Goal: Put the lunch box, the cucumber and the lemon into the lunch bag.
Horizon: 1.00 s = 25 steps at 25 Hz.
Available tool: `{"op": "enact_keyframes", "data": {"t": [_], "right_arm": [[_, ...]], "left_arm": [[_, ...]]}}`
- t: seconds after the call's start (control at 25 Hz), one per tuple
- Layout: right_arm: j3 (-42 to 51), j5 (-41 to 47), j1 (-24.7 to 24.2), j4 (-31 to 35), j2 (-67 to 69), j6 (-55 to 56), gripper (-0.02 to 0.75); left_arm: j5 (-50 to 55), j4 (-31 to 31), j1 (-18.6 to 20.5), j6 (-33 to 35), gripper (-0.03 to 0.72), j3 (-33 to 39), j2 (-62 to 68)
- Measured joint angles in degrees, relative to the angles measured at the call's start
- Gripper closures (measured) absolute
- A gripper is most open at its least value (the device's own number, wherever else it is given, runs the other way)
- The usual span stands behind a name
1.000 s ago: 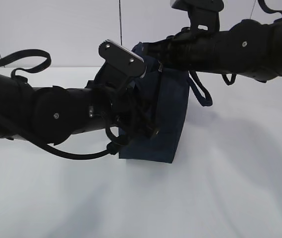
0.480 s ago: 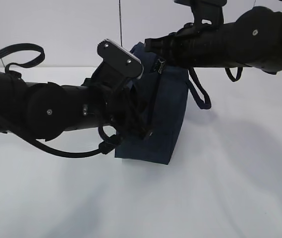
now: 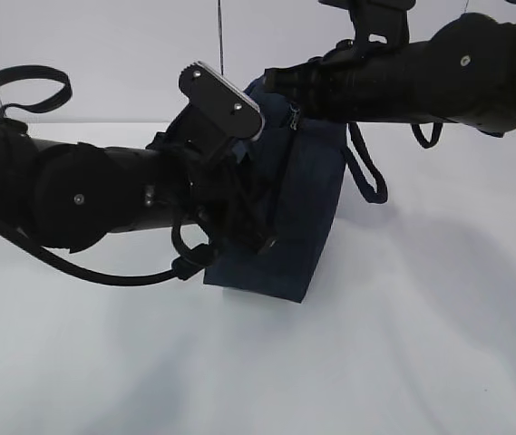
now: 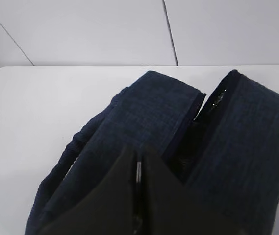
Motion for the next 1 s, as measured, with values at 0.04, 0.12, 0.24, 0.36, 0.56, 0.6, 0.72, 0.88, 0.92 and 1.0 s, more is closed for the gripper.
{"op": "enact_keyframes", "data": {"t": [0.04, 0.12, 0.24, 0.36, 0.56, 0.6, 0.72, 0.88, 0.92, 1.0], "right_arm": [[0.0, 0.0, 0.0, 0.0, 0.0, 0.0, 0.738], [0.0, -0.2, -0.1, 0.1, 0.0, 0.0, 0.738], [0.0, -0.2, -0.8, 0.1, 0.1, 0.0, 0.738], [0.0, 0.7, -1.4, 0.1, 0.1, 0.0, 0.738], [0.0, 1.6, -1.7, 0.1, 0.1, 0.0, 0.738], [0.0, 1.7, -1.7, 0.1, 0.1, 0.0, 0.738], [0.0, 2.5, -1.9, 0.1, -0.4, 0.0, 0.738], [-0.1, 4.7, -2.2, 0.1, -2.3, 0.1, 0.738], [-0.1, 5.5, -2.2, 0.2, -3.0, 0.1, 0.738], [-0.1, 7.1, -2.2, 0.2, -4.0, 0.1, 0.738]], "left_arm": [[0.0, 0.0, 0.0, 0.0, 0.697, 0.0, -0.2], [0.3, 0.0, 0.0, 0.0, 0.697, 0.0, -0.6], [0.3, 0.1, 0.0, 0.0, 0.697, 0.0, -0.9], [-0.1, 0.1, 0.0, 0.0, 0.697, 0.0, -0.9], [-0.6, 0.1, 0.1, 0.0, 0.697, 0.0, -0.9], [-0.6, 0.1, 0.3, 0.0, 0.697, 0.0, -0.9], [-0.6, -0.1, 1.3, 0.1, 0.697, 0.0, -0.9], [-2.0, -3.9, 2.8, 0.1, 0.696, 0.0, -0.9], [-2.3, -5.1, 3.0, 0.1, 0.692, 0.0, -0.9], [-2.5, -6.4, 3.0, 0.1, 0.680, 0.1, -0.9]]}}
